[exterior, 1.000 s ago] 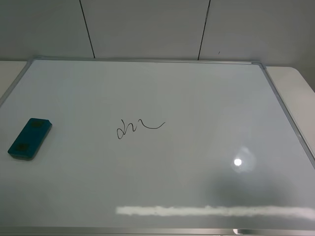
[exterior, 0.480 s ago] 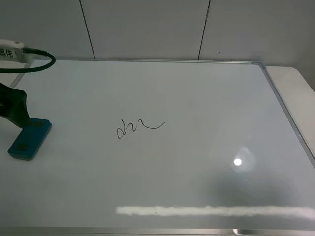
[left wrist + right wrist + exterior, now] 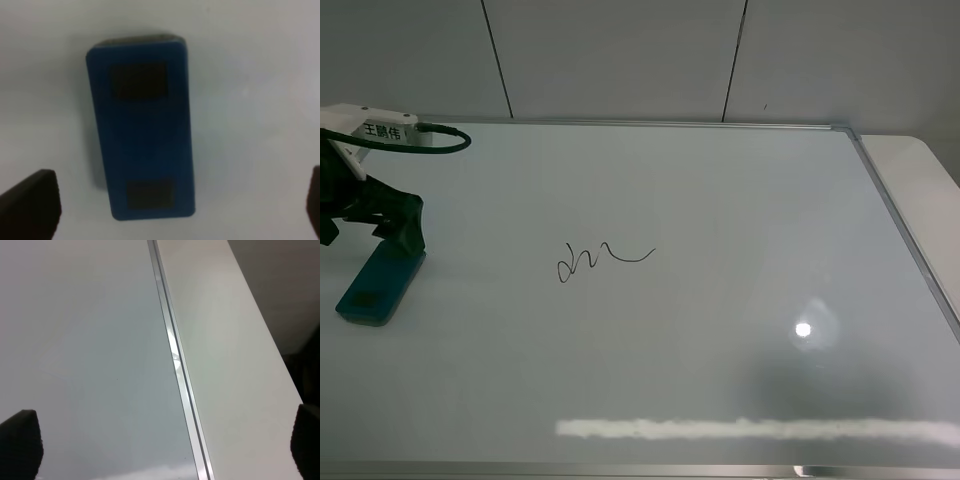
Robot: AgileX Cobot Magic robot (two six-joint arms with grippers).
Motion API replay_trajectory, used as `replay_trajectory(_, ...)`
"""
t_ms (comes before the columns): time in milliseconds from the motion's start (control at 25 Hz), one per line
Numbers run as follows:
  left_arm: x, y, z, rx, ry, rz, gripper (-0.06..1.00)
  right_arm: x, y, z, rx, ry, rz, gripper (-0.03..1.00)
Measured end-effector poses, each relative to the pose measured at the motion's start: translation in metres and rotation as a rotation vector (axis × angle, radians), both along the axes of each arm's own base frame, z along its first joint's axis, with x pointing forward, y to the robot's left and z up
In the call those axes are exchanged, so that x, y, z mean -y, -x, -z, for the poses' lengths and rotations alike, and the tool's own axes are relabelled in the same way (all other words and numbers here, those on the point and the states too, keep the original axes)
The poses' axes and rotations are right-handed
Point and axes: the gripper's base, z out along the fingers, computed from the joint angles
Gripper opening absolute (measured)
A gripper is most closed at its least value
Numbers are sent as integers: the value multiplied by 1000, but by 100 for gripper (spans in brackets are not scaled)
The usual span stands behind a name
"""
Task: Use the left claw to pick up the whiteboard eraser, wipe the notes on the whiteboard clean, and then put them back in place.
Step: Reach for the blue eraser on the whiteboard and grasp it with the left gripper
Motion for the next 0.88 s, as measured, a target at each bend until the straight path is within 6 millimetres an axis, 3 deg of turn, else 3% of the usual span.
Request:
replay_trajectory(520, -4, -15, 41, -59, -62, 17, 99, 0, 0, 0, 0, 0, 0, 99)
replay_trajectory(720, -11, -7, 62, -35, -65, 16, 99, 0, 0, 0, 0, 0, 0, 99)
replay_trajectory(880, -11, -7, 64, -14, -61, 12, 99, 0, 0, 0, 0, 0, 0, 99)
